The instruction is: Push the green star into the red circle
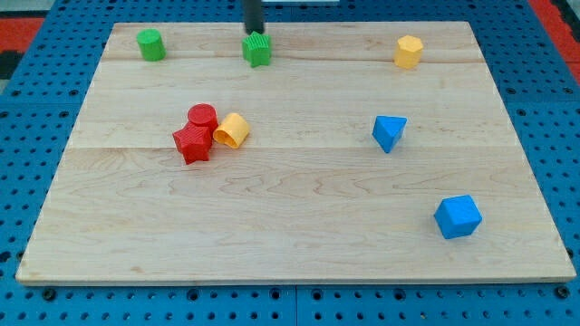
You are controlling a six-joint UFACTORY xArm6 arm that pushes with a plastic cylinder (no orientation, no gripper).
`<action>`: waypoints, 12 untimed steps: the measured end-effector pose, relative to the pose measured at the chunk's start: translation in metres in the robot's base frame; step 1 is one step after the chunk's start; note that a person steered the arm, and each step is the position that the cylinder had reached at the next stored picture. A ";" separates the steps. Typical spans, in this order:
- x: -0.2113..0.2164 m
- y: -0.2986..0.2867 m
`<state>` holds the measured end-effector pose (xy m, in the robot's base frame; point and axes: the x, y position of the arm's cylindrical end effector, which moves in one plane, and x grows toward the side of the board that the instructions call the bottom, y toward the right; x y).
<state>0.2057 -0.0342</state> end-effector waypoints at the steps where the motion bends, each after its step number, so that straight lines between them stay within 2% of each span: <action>1: 0.050 -0.010; 2: 0.083 -0.054; 3: 0.056 -0.080; 4: 0.078 -0.092; 5: 0.102 -0.062; 7: 0.125 -0.080; 8: 0.093 -0.080; 9: 0.089 -0.048; 11: 0.152 -0.068; 12: 0.122 -0.082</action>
